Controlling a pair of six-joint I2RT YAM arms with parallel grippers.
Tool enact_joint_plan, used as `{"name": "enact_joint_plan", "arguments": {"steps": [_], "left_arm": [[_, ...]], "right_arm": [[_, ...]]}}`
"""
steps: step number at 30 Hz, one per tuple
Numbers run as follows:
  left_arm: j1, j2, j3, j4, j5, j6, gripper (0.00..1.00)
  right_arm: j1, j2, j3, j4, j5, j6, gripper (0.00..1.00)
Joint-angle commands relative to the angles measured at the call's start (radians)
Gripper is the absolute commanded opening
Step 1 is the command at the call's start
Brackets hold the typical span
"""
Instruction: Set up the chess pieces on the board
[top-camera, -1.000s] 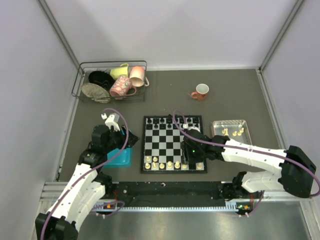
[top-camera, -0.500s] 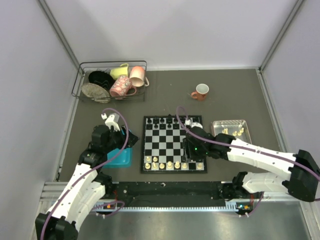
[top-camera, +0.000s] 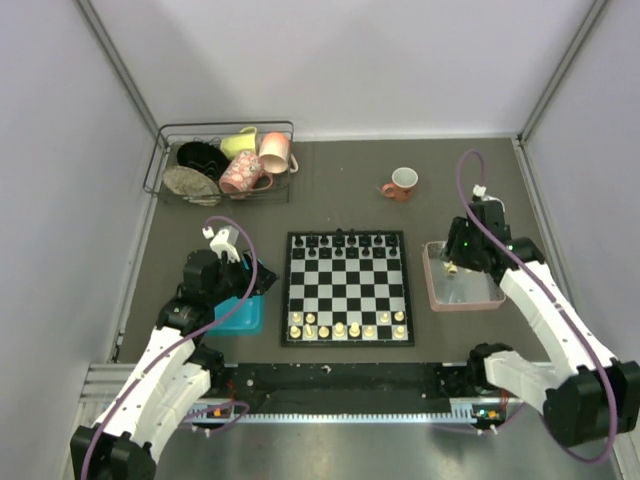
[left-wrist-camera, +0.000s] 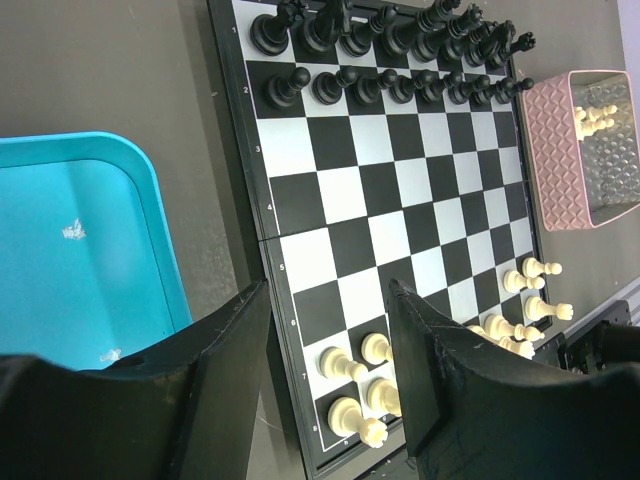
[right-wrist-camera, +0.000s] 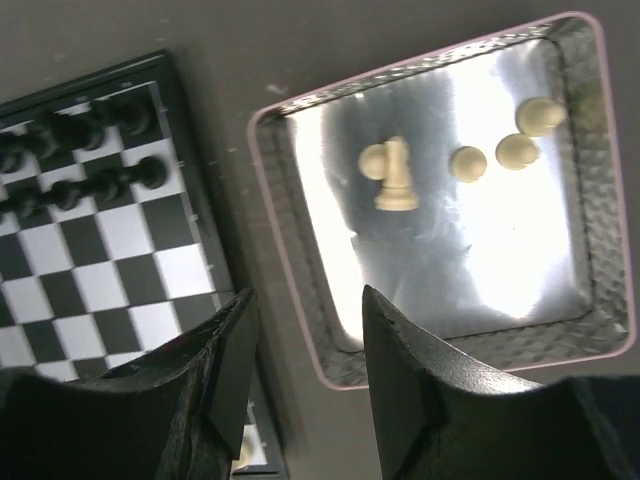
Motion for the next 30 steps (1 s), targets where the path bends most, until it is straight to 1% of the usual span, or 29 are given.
{"name": "enact_joint_plan", "arguments": {"steps": [1,2,4,7,12,15,22,30], "left_arm": [[0.005,-0.004,-0.008,0.048,0.012,0.012,0.55],[0.005,-0.004,-0.008,0.048,0.012,0.014,0.55],[0.005,-0.001,-0.009,0.051,0.012,0.012,0.55],[0.005,0.003,-0.009,0.054,0.015,0.012,0.55],[0.005,0.008,-0.012,0.063,0.022,0.012,0.55],[0.003,0.006,-0.012,0.06,0.019,0.014,0.55],[0.005,0.008,-0.014,0.066,0.017,0.014,0.55],[0.005,0.005,-0.014,0.063,0.017,0.014,0.55]], "right_arm": [[-0.1,0.082,0.031,-0.009,0.044,-0.108,0.45],[-0.108,0.094,0.039,-0.007,0.035,-0.115,0.44],[-0.112,0.109,0.042,-0.003,0.064,-0.112,0.44],[-0.131,0.148,0.012,0.036,0.092,-0.1,0.44],[-0.138,0.266,-0.021,0.131,0.029,-0.095,0.42],[-0.14,0.306,-0.03,0.166,0.038,-0.1,0.41],[-0.172,0.362,-0.037,0.186,0.058,-0.114,0.37],[-0.209,0.415,-0.053,0.226,0.028,-0.124,0.33]]}}
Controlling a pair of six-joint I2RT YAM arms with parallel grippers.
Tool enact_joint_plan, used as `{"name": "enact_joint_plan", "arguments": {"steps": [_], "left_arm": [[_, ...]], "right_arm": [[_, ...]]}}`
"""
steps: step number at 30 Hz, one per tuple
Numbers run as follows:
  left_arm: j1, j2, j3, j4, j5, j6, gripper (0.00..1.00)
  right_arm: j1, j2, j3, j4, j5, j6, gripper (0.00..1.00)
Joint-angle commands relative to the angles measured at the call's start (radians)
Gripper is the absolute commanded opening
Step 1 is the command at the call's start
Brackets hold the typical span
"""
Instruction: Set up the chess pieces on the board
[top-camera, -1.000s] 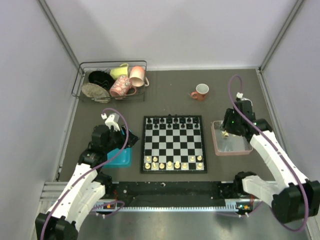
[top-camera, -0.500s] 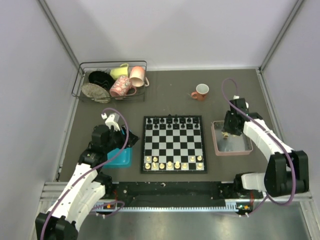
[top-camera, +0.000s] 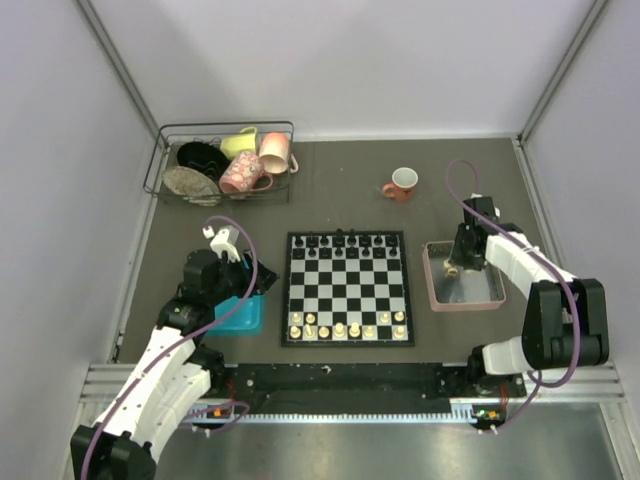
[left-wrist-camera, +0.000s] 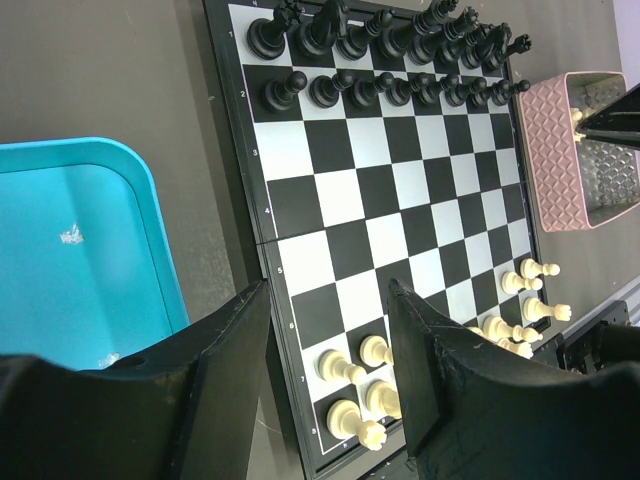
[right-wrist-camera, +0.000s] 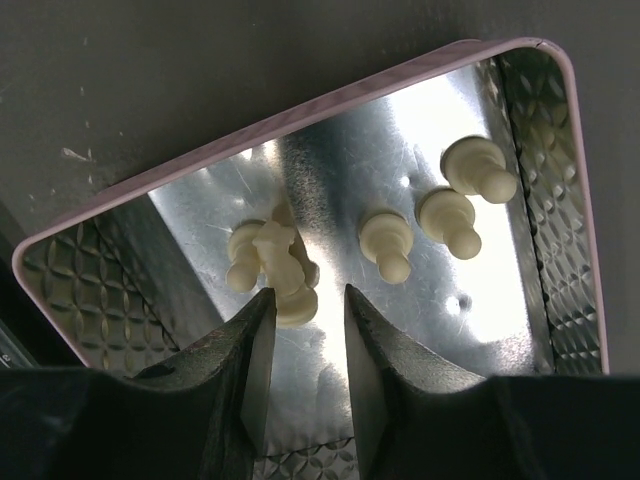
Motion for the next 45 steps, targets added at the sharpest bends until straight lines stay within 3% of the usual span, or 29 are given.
{"name": "enact_joint_plan", "arguments": {"steps": [1,15,19,22,33,38,41,45], "left_arm": [[0.005,0.002,-0.013,0.052,0.014,0.014,0.55],[0.005,-0.001,-0.015,0.052,0.012,0.012,0.55],[0.005,-0.001,-0.015,0.054,0.014,0.012,0.55],[0.005,0.001,-0.015,0.052,0.012,0.012,0.55],[0.005,0.001,0.005,0.055,0.043,0.023,0.55],[0.005,-0.004,0.056,0.094,0.176,0.017,0.55],[0.002,0.019,0.095,0.128,0.254,-0.017,0.54],[-0.029,0.044,0.143,0.131,0.305,-0.026,0.54]], "right_arm": [[-0.016,0.022,-0.019,0.056,-0.013,-0.017,0.33],[-0.017,0.054,-0.048,0.089,-0.063,-0.01,0.3],[-0.016,0.024,-0.051,0.088,-0.082,0.0,0.1],[-0.016,-0.007,-0.05,0.082,-0.1,0.011,0.01],[-0.016,-0.296,-0.009,-0.033,-0.152,0.023,0.0],[-0.009,-0.458,0.011,-0.033,-0.362,0.019,0.0],[0.046,-0.547,0.045,-0.033,-0.425,0.013,0.0],[0.214,-0.622,0.096,-0.027,-0.496,0.0,0.0]]}}
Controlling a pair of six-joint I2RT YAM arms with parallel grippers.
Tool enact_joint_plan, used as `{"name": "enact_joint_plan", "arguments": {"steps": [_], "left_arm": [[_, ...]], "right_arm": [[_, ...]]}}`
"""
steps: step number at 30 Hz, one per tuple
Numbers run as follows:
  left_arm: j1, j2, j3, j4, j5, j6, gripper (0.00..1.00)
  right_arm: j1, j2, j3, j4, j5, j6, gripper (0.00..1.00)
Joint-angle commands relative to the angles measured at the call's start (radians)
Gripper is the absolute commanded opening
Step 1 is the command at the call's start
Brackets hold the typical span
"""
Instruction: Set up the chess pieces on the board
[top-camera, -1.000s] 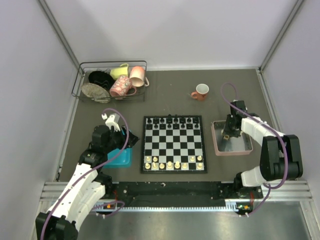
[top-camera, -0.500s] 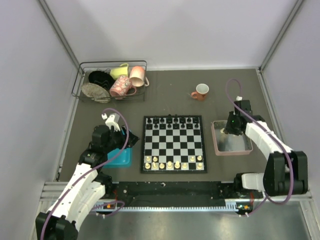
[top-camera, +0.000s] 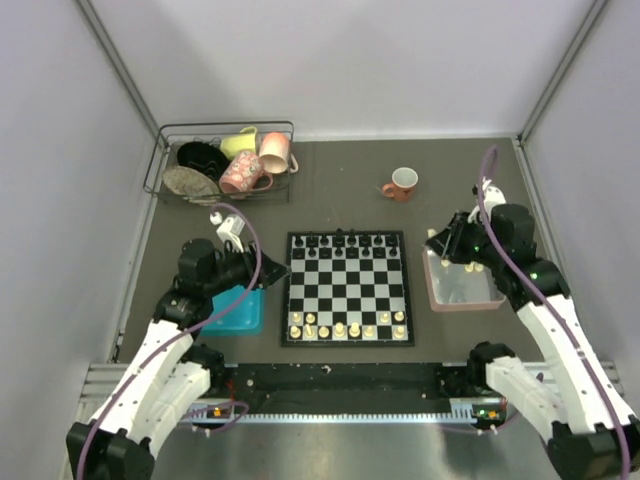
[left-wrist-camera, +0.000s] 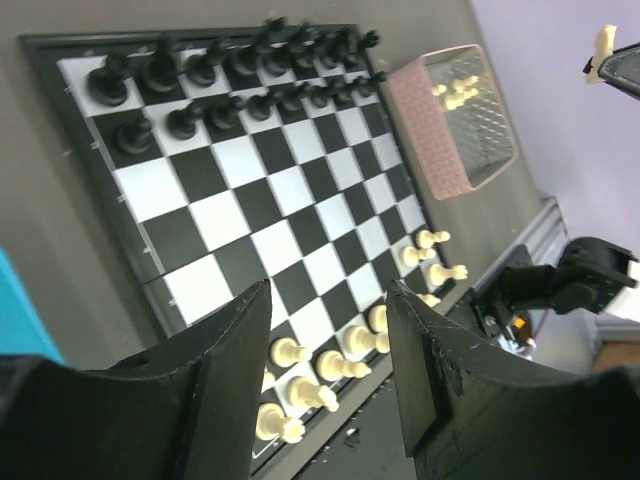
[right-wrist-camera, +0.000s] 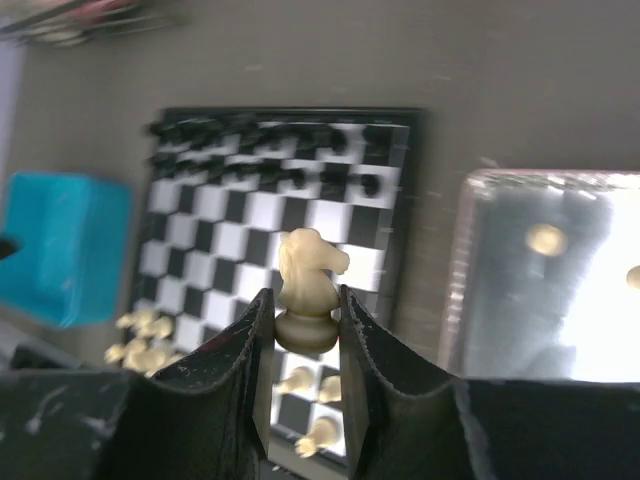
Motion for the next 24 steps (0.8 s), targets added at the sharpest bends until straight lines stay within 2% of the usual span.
{"name": "enact_joint_plan", "arguments": {"steps": [1,4,6,7,10,16,21,24], "left_arm": [[-0.051,0.012,0.088,0.08,0.11,-0.016,0.54],[-0.142,0.012,0.118,0.078,0.085,-0.022,0.54],[-0.206,0.02,0.135,0.075,0.033,-0.024,0.54],[-0.271,0.024,0.154,0.075,0.014,-0.024,0.54],[-0.374,0.063,0.18,0.092,-0.021,-0.04,0.53],[-0.422,0.095,0.194,0.209,0.02,-0.129,0.52],[-0.457,0.15,0.249,0.261,0.02,-0.192,0.51],[-0.485,0.189,0.281,0.273,-0.003,-0.25,0.5]], "right_arm": [[0.168,-0.077,0.087,0.02,-0.133,-0.009,0.0],[0.277,-0.116,0.079,0.053,-0.179,-0.007,0.0],[0.31,-0.139,0.047,0.102,-0.216,0.006,0.0],[0.323,-0.145,0.032,0.119,-0.257,0.013,0.0],[0.331,-0.165,-0.031,0.202,-0.403,0.026,0.0],[0.392,-0.223,-0.102,0.268,-0.556,0.003,0.0],[0.449,-0.251,-0.113,0.268,-0.551,-0.015,0.01],[0.5,-0.277,-0.114,0.253,-0.44,-0.041,0.01]]}}
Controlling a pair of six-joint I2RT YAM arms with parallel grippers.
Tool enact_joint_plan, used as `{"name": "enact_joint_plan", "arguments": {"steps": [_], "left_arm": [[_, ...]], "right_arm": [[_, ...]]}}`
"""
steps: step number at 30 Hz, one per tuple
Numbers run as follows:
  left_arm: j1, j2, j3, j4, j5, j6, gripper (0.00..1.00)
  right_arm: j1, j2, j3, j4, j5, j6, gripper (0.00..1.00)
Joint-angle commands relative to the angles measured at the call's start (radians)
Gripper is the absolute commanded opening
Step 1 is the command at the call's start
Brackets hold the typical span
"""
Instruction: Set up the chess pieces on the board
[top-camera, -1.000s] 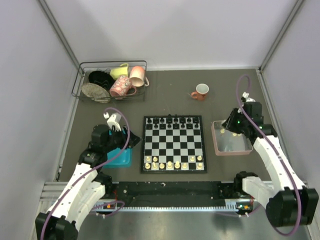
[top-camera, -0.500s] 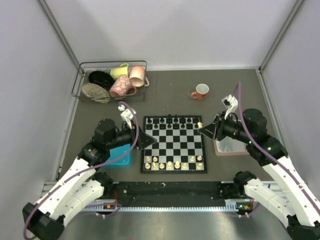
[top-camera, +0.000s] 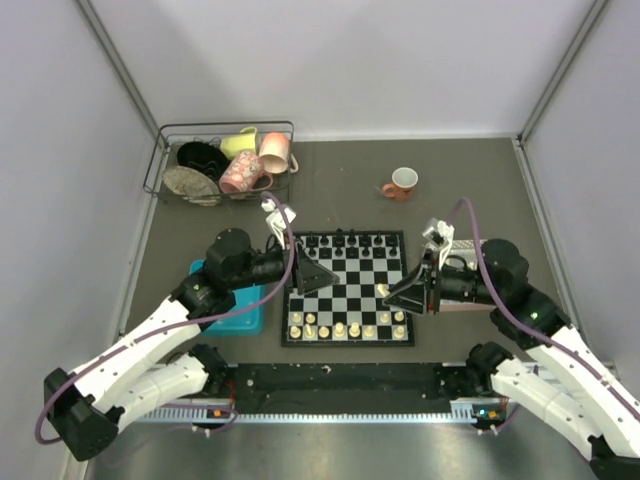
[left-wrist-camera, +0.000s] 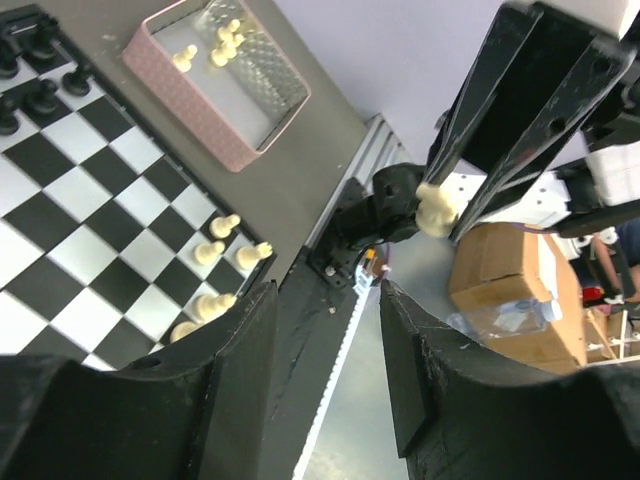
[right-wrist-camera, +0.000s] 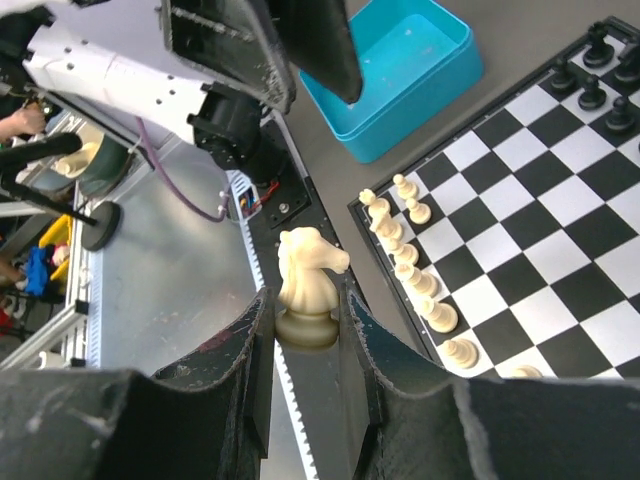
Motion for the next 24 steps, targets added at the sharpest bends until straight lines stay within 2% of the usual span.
{"name": "enact_joint_plan", "arguments": {"steps": [1,6,12,16,24], "left_arm": [[-0.041,0.042,0.082,0.107,-0.023,-0.106,0.49],[-0.124,0.071,0.141,0.122,-0.106,-0.201,0.48],[-0.23,0.143,0.224,0.073,-0.193,-0.221,0.47],[-0.259,0.204,0.27,0.052,-0.231,-0.22,0.44],[-0.3,0.27,0.359,-0.105,-0.325,-0.158,0.39]], "right_arm": [[0.073,-0.05,0.004,0.036,0.127,-0.056,0.01],[0.129,-0.068,0.008,0.015,0.298,-0.096,0.01],[0.173,-0.053,0.017,0.013,0.369,-0.116,0.01],[0.228,-0.041,0.024,0.013,0.419,-0.128,0.01],[0.271,-0.035,0.03,0.016,0.475,-0.136,0.01]]}}
